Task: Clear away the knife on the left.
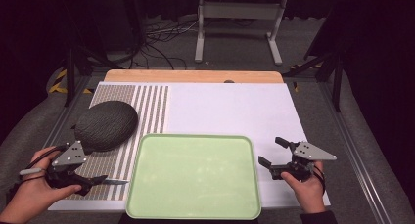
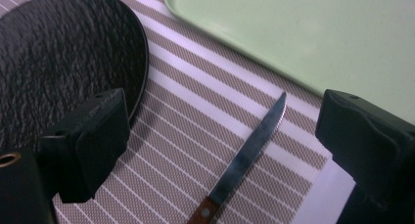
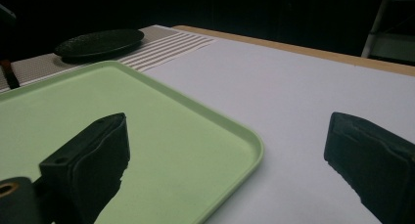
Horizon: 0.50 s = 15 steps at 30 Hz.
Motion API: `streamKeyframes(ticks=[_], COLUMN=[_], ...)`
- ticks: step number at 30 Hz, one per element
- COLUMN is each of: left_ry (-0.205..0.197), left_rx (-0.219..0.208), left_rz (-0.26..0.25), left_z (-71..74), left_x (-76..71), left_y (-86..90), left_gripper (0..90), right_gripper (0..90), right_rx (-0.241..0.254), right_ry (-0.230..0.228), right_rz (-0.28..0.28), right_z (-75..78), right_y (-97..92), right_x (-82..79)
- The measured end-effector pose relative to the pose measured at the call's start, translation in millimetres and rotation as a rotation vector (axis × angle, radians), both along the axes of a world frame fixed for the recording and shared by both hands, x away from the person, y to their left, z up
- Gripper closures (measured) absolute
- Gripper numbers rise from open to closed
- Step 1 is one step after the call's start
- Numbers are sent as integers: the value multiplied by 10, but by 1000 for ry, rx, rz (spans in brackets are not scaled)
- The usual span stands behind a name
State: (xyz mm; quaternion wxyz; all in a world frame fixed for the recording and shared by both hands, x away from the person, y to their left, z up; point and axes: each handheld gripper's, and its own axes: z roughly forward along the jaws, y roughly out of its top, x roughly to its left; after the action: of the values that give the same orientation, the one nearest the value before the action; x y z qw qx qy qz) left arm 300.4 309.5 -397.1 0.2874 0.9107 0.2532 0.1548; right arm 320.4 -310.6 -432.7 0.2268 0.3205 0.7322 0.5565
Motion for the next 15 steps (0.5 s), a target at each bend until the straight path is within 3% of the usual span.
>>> streamKeyframes(ticks=[10,13,15], left_ry=[54,69,87], left_rx=[145,171,228], left_rz=[-39,-45,-62], left_z=[59,71,76], left_x=[6,8,13], left_y=[-21,-30,-54], left_gripper=[66,70,82], right_gripper=[42,40,40], right_rx=[2,5,6], right_ry=[6,10,12], right_rz=[-2,1,2], right_z=[-4,-7,-10], right_y=[-7,-7,-9], right_x=[3,5,8])
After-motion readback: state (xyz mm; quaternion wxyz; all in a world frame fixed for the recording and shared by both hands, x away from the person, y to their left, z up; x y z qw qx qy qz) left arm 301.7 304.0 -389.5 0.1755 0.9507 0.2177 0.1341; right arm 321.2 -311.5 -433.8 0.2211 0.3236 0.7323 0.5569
